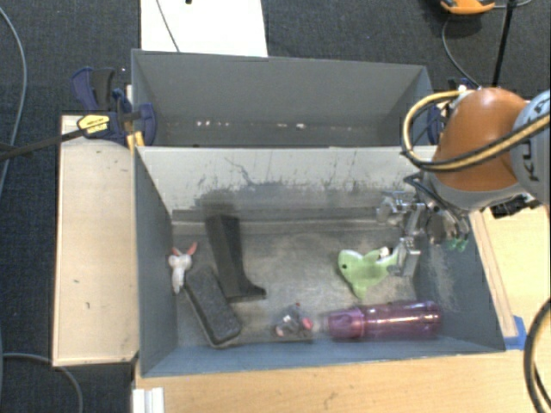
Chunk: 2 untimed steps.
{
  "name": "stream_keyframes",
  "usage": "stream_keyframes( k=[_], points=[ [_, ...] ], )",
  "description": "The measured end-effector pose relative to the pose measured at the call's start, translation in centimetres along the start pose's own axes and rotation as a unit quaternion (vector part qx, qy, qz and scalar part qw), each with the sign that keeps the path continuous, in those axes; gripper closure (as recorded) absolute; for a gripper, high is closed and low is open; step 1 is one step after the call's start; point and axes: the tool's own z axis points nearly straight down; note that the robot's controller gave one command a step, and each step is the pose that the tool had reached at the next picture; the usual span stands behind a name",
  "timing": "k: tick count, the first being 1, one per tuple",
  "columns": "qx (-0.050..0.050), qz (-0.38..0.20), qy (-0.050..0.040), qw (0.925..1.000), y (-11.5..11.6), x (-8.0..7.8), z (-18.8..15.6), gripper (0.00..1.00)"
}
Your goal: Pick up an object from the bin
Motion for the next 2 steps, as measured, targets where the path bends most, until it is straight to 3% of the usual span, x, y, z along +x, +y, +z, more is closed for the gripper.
stream_keyframes(
  k=[1, 2],
  points=[
    [0.001, -0.001, -0.0041, 1.0000, 0.0, -0.2, -0.5, 0.00],
    [0.000, 0.003, -0.0032, 1.0000, 2.6, -0.6, 5.8, 0.00]
  ],
)
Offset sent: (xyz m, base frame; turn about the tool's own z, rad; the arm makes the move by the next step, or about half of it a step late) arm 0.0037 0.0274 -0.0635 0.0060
